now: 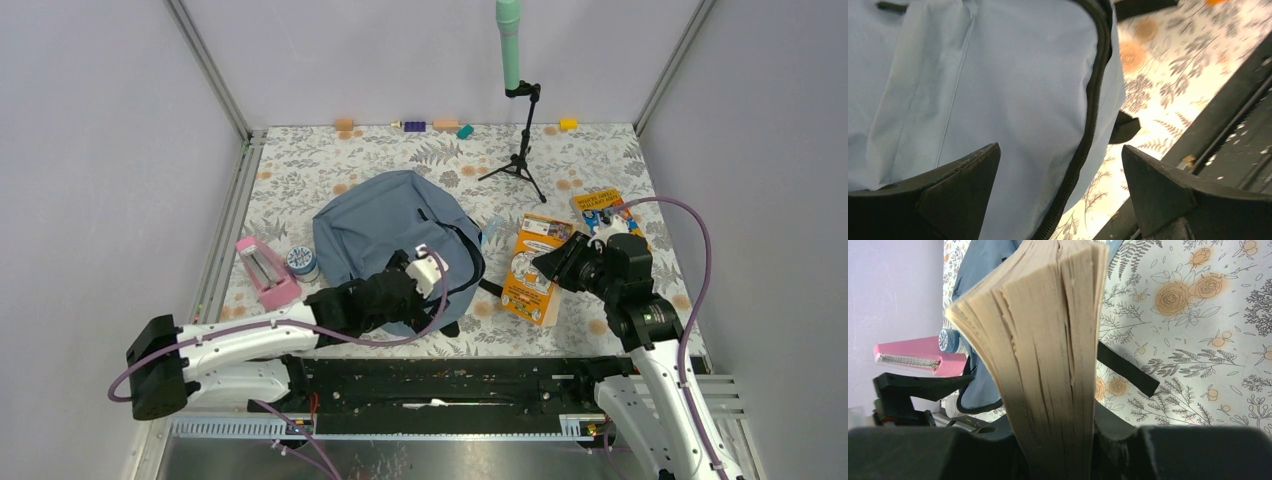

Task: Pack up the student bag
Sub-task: Place the book in the student bag.

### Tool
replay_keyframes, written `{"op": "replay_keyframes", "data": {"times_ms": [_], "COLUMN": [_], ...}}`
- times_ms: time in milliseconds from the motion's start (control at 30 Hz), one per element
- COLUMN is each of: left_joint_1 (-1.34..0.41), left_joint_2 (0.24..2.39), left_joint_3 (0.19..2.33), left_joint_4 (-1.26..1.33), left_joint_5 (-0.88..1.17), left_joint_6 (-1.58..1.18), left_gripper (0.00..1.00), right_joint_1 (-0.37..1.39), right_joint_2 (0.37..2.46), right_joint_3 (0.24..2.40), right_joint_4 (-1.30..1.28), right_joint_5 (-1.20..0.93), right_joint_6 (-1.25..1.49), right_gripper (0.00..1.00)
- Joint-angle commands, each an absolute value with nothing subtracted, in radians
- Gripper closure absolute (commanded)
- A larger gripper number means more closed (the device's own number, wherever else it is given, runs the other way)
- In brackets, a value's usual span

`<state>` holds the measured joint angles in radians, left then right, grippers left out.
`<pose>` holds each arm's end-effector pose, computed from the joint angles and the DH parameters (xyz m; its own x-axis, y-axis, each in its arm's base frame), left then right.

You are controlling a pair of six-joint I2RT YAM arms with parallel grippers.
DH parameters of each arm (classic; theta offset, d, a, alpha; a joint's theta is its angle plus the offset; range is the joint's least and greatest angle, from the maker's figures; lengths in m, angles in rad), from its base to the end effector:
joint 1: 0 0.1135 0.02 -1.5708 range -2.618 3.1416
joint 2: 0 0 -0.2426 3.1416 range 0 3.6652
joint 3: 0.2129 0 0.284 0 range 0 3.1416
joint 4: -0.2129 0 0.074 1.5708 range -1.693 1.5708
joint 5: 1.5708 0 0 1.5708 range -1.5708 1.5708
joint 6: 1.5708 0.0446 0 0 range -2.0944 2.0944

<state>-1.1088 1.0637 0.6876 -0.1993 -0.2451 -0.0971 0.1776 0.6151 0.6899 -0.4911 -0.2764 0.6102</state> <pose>0.1348 -0.2465 0.2156 -0.3168 0.4252 -0.8478 0.7505 0.6590 0.0501 0.1958 0.0475 0.2868 -0.5643 0.4588 -0.6863 -0.1125 0.7808 0.6145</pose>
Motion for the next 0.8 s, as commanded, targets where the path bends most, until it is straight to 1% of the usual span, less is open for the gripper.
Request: {"op": "replay_keyframes", "data": {"times_ms": [0, 100, 167, 333, 367, 433, 500, 533, 600, 633, 667, 700, 767], "left_joint_1": [-1.162, -1.179, -1.183, -1.183, -1.183, -1.183, -1.183, -1.183, -1.182, -1.182, -1.181, -1.182, -1.181], "left_joint_2": [1.13, 1.147, 1.137, 1.081, 1.07, 1.051, 1.041, 1.041, 1.039, 1.039, 1.041, 1.043, 1.041], "left_joint_3": [0.746, 0.75, 0.75, 0.735, 0.73, 0.72, 0.713, 0.711, 0.709, 0.708, 0.711, 0.718, 0.751], "left_joint_4": [-0.298, -0.312, -0.309, -0.28, -0.274, -0.26, -0.252, -0.25, -0.244, -0.238, -0.234, -0.232, -0.235], "left_joint_5": [-0.422, -0.516, -0.557, -0.601, -0.604, -0.606, -0.61, -0.613, -0.618, -0.62, -0.631, -0.647, -0.687], "left_joint_6": [-0.071, -0.084, -0.092, -0.085, -0.086, -0.082, -0.081, -0.08, -0.079, -0.077, -0.074, -0.076, -0.084], "left_gripper": [0.01, 0.01, 0.04, 0.36, 0.39, 0.41, 0.46, 0.5, 0.74, 0.83, 0.96, 1.0, 1.0], "right_joint_1": [0.183, 0.183, 0.183, 0.182, 0.183, 0.183, 0.183, 0.183, 0.183, 0.183, 0.183, 0.183, 0.183], "right_joint_2": [0.588, 0.583, 0.581, 0.582, 0.581, 0.579, 0.575, 0.573, 0.571, 0.571, 0.571, 0.569, 0.566], "right_joint_3": [0.74, 0.74, 0.739, 0.735, 0.735, 0.731, 0.725, 0.724, 0.725, 0.724, 0.724, 0.72, 0.708], "right_joint_4": [-0.44, -0.44, -0.44, -0.44, -0.44, -0.441, -0.441, -0.443, -0.455, -0.461, -0.464, -0.464, -0.464], "right_joint_5": [-0.269, -0.273, -0.274, -0.281, -0.284, -0.287, -0.291, -0.292, -0.295, -0.299, -0.311, -0.325, -0.36], "right_joint_6": [0.618, 0.623, 0.623, 0.626, 0.628, 0.631, 0.634, 0.636, 0.638, 0.644, 0.652, 0.664, 0.709], "right_gripper": [1.0, 1.0, 1.0, 1.0, 1.0, 1.0, 1.0, 1.0, 1.0, 1.0, 1.0, 1.0, 1.0]}}
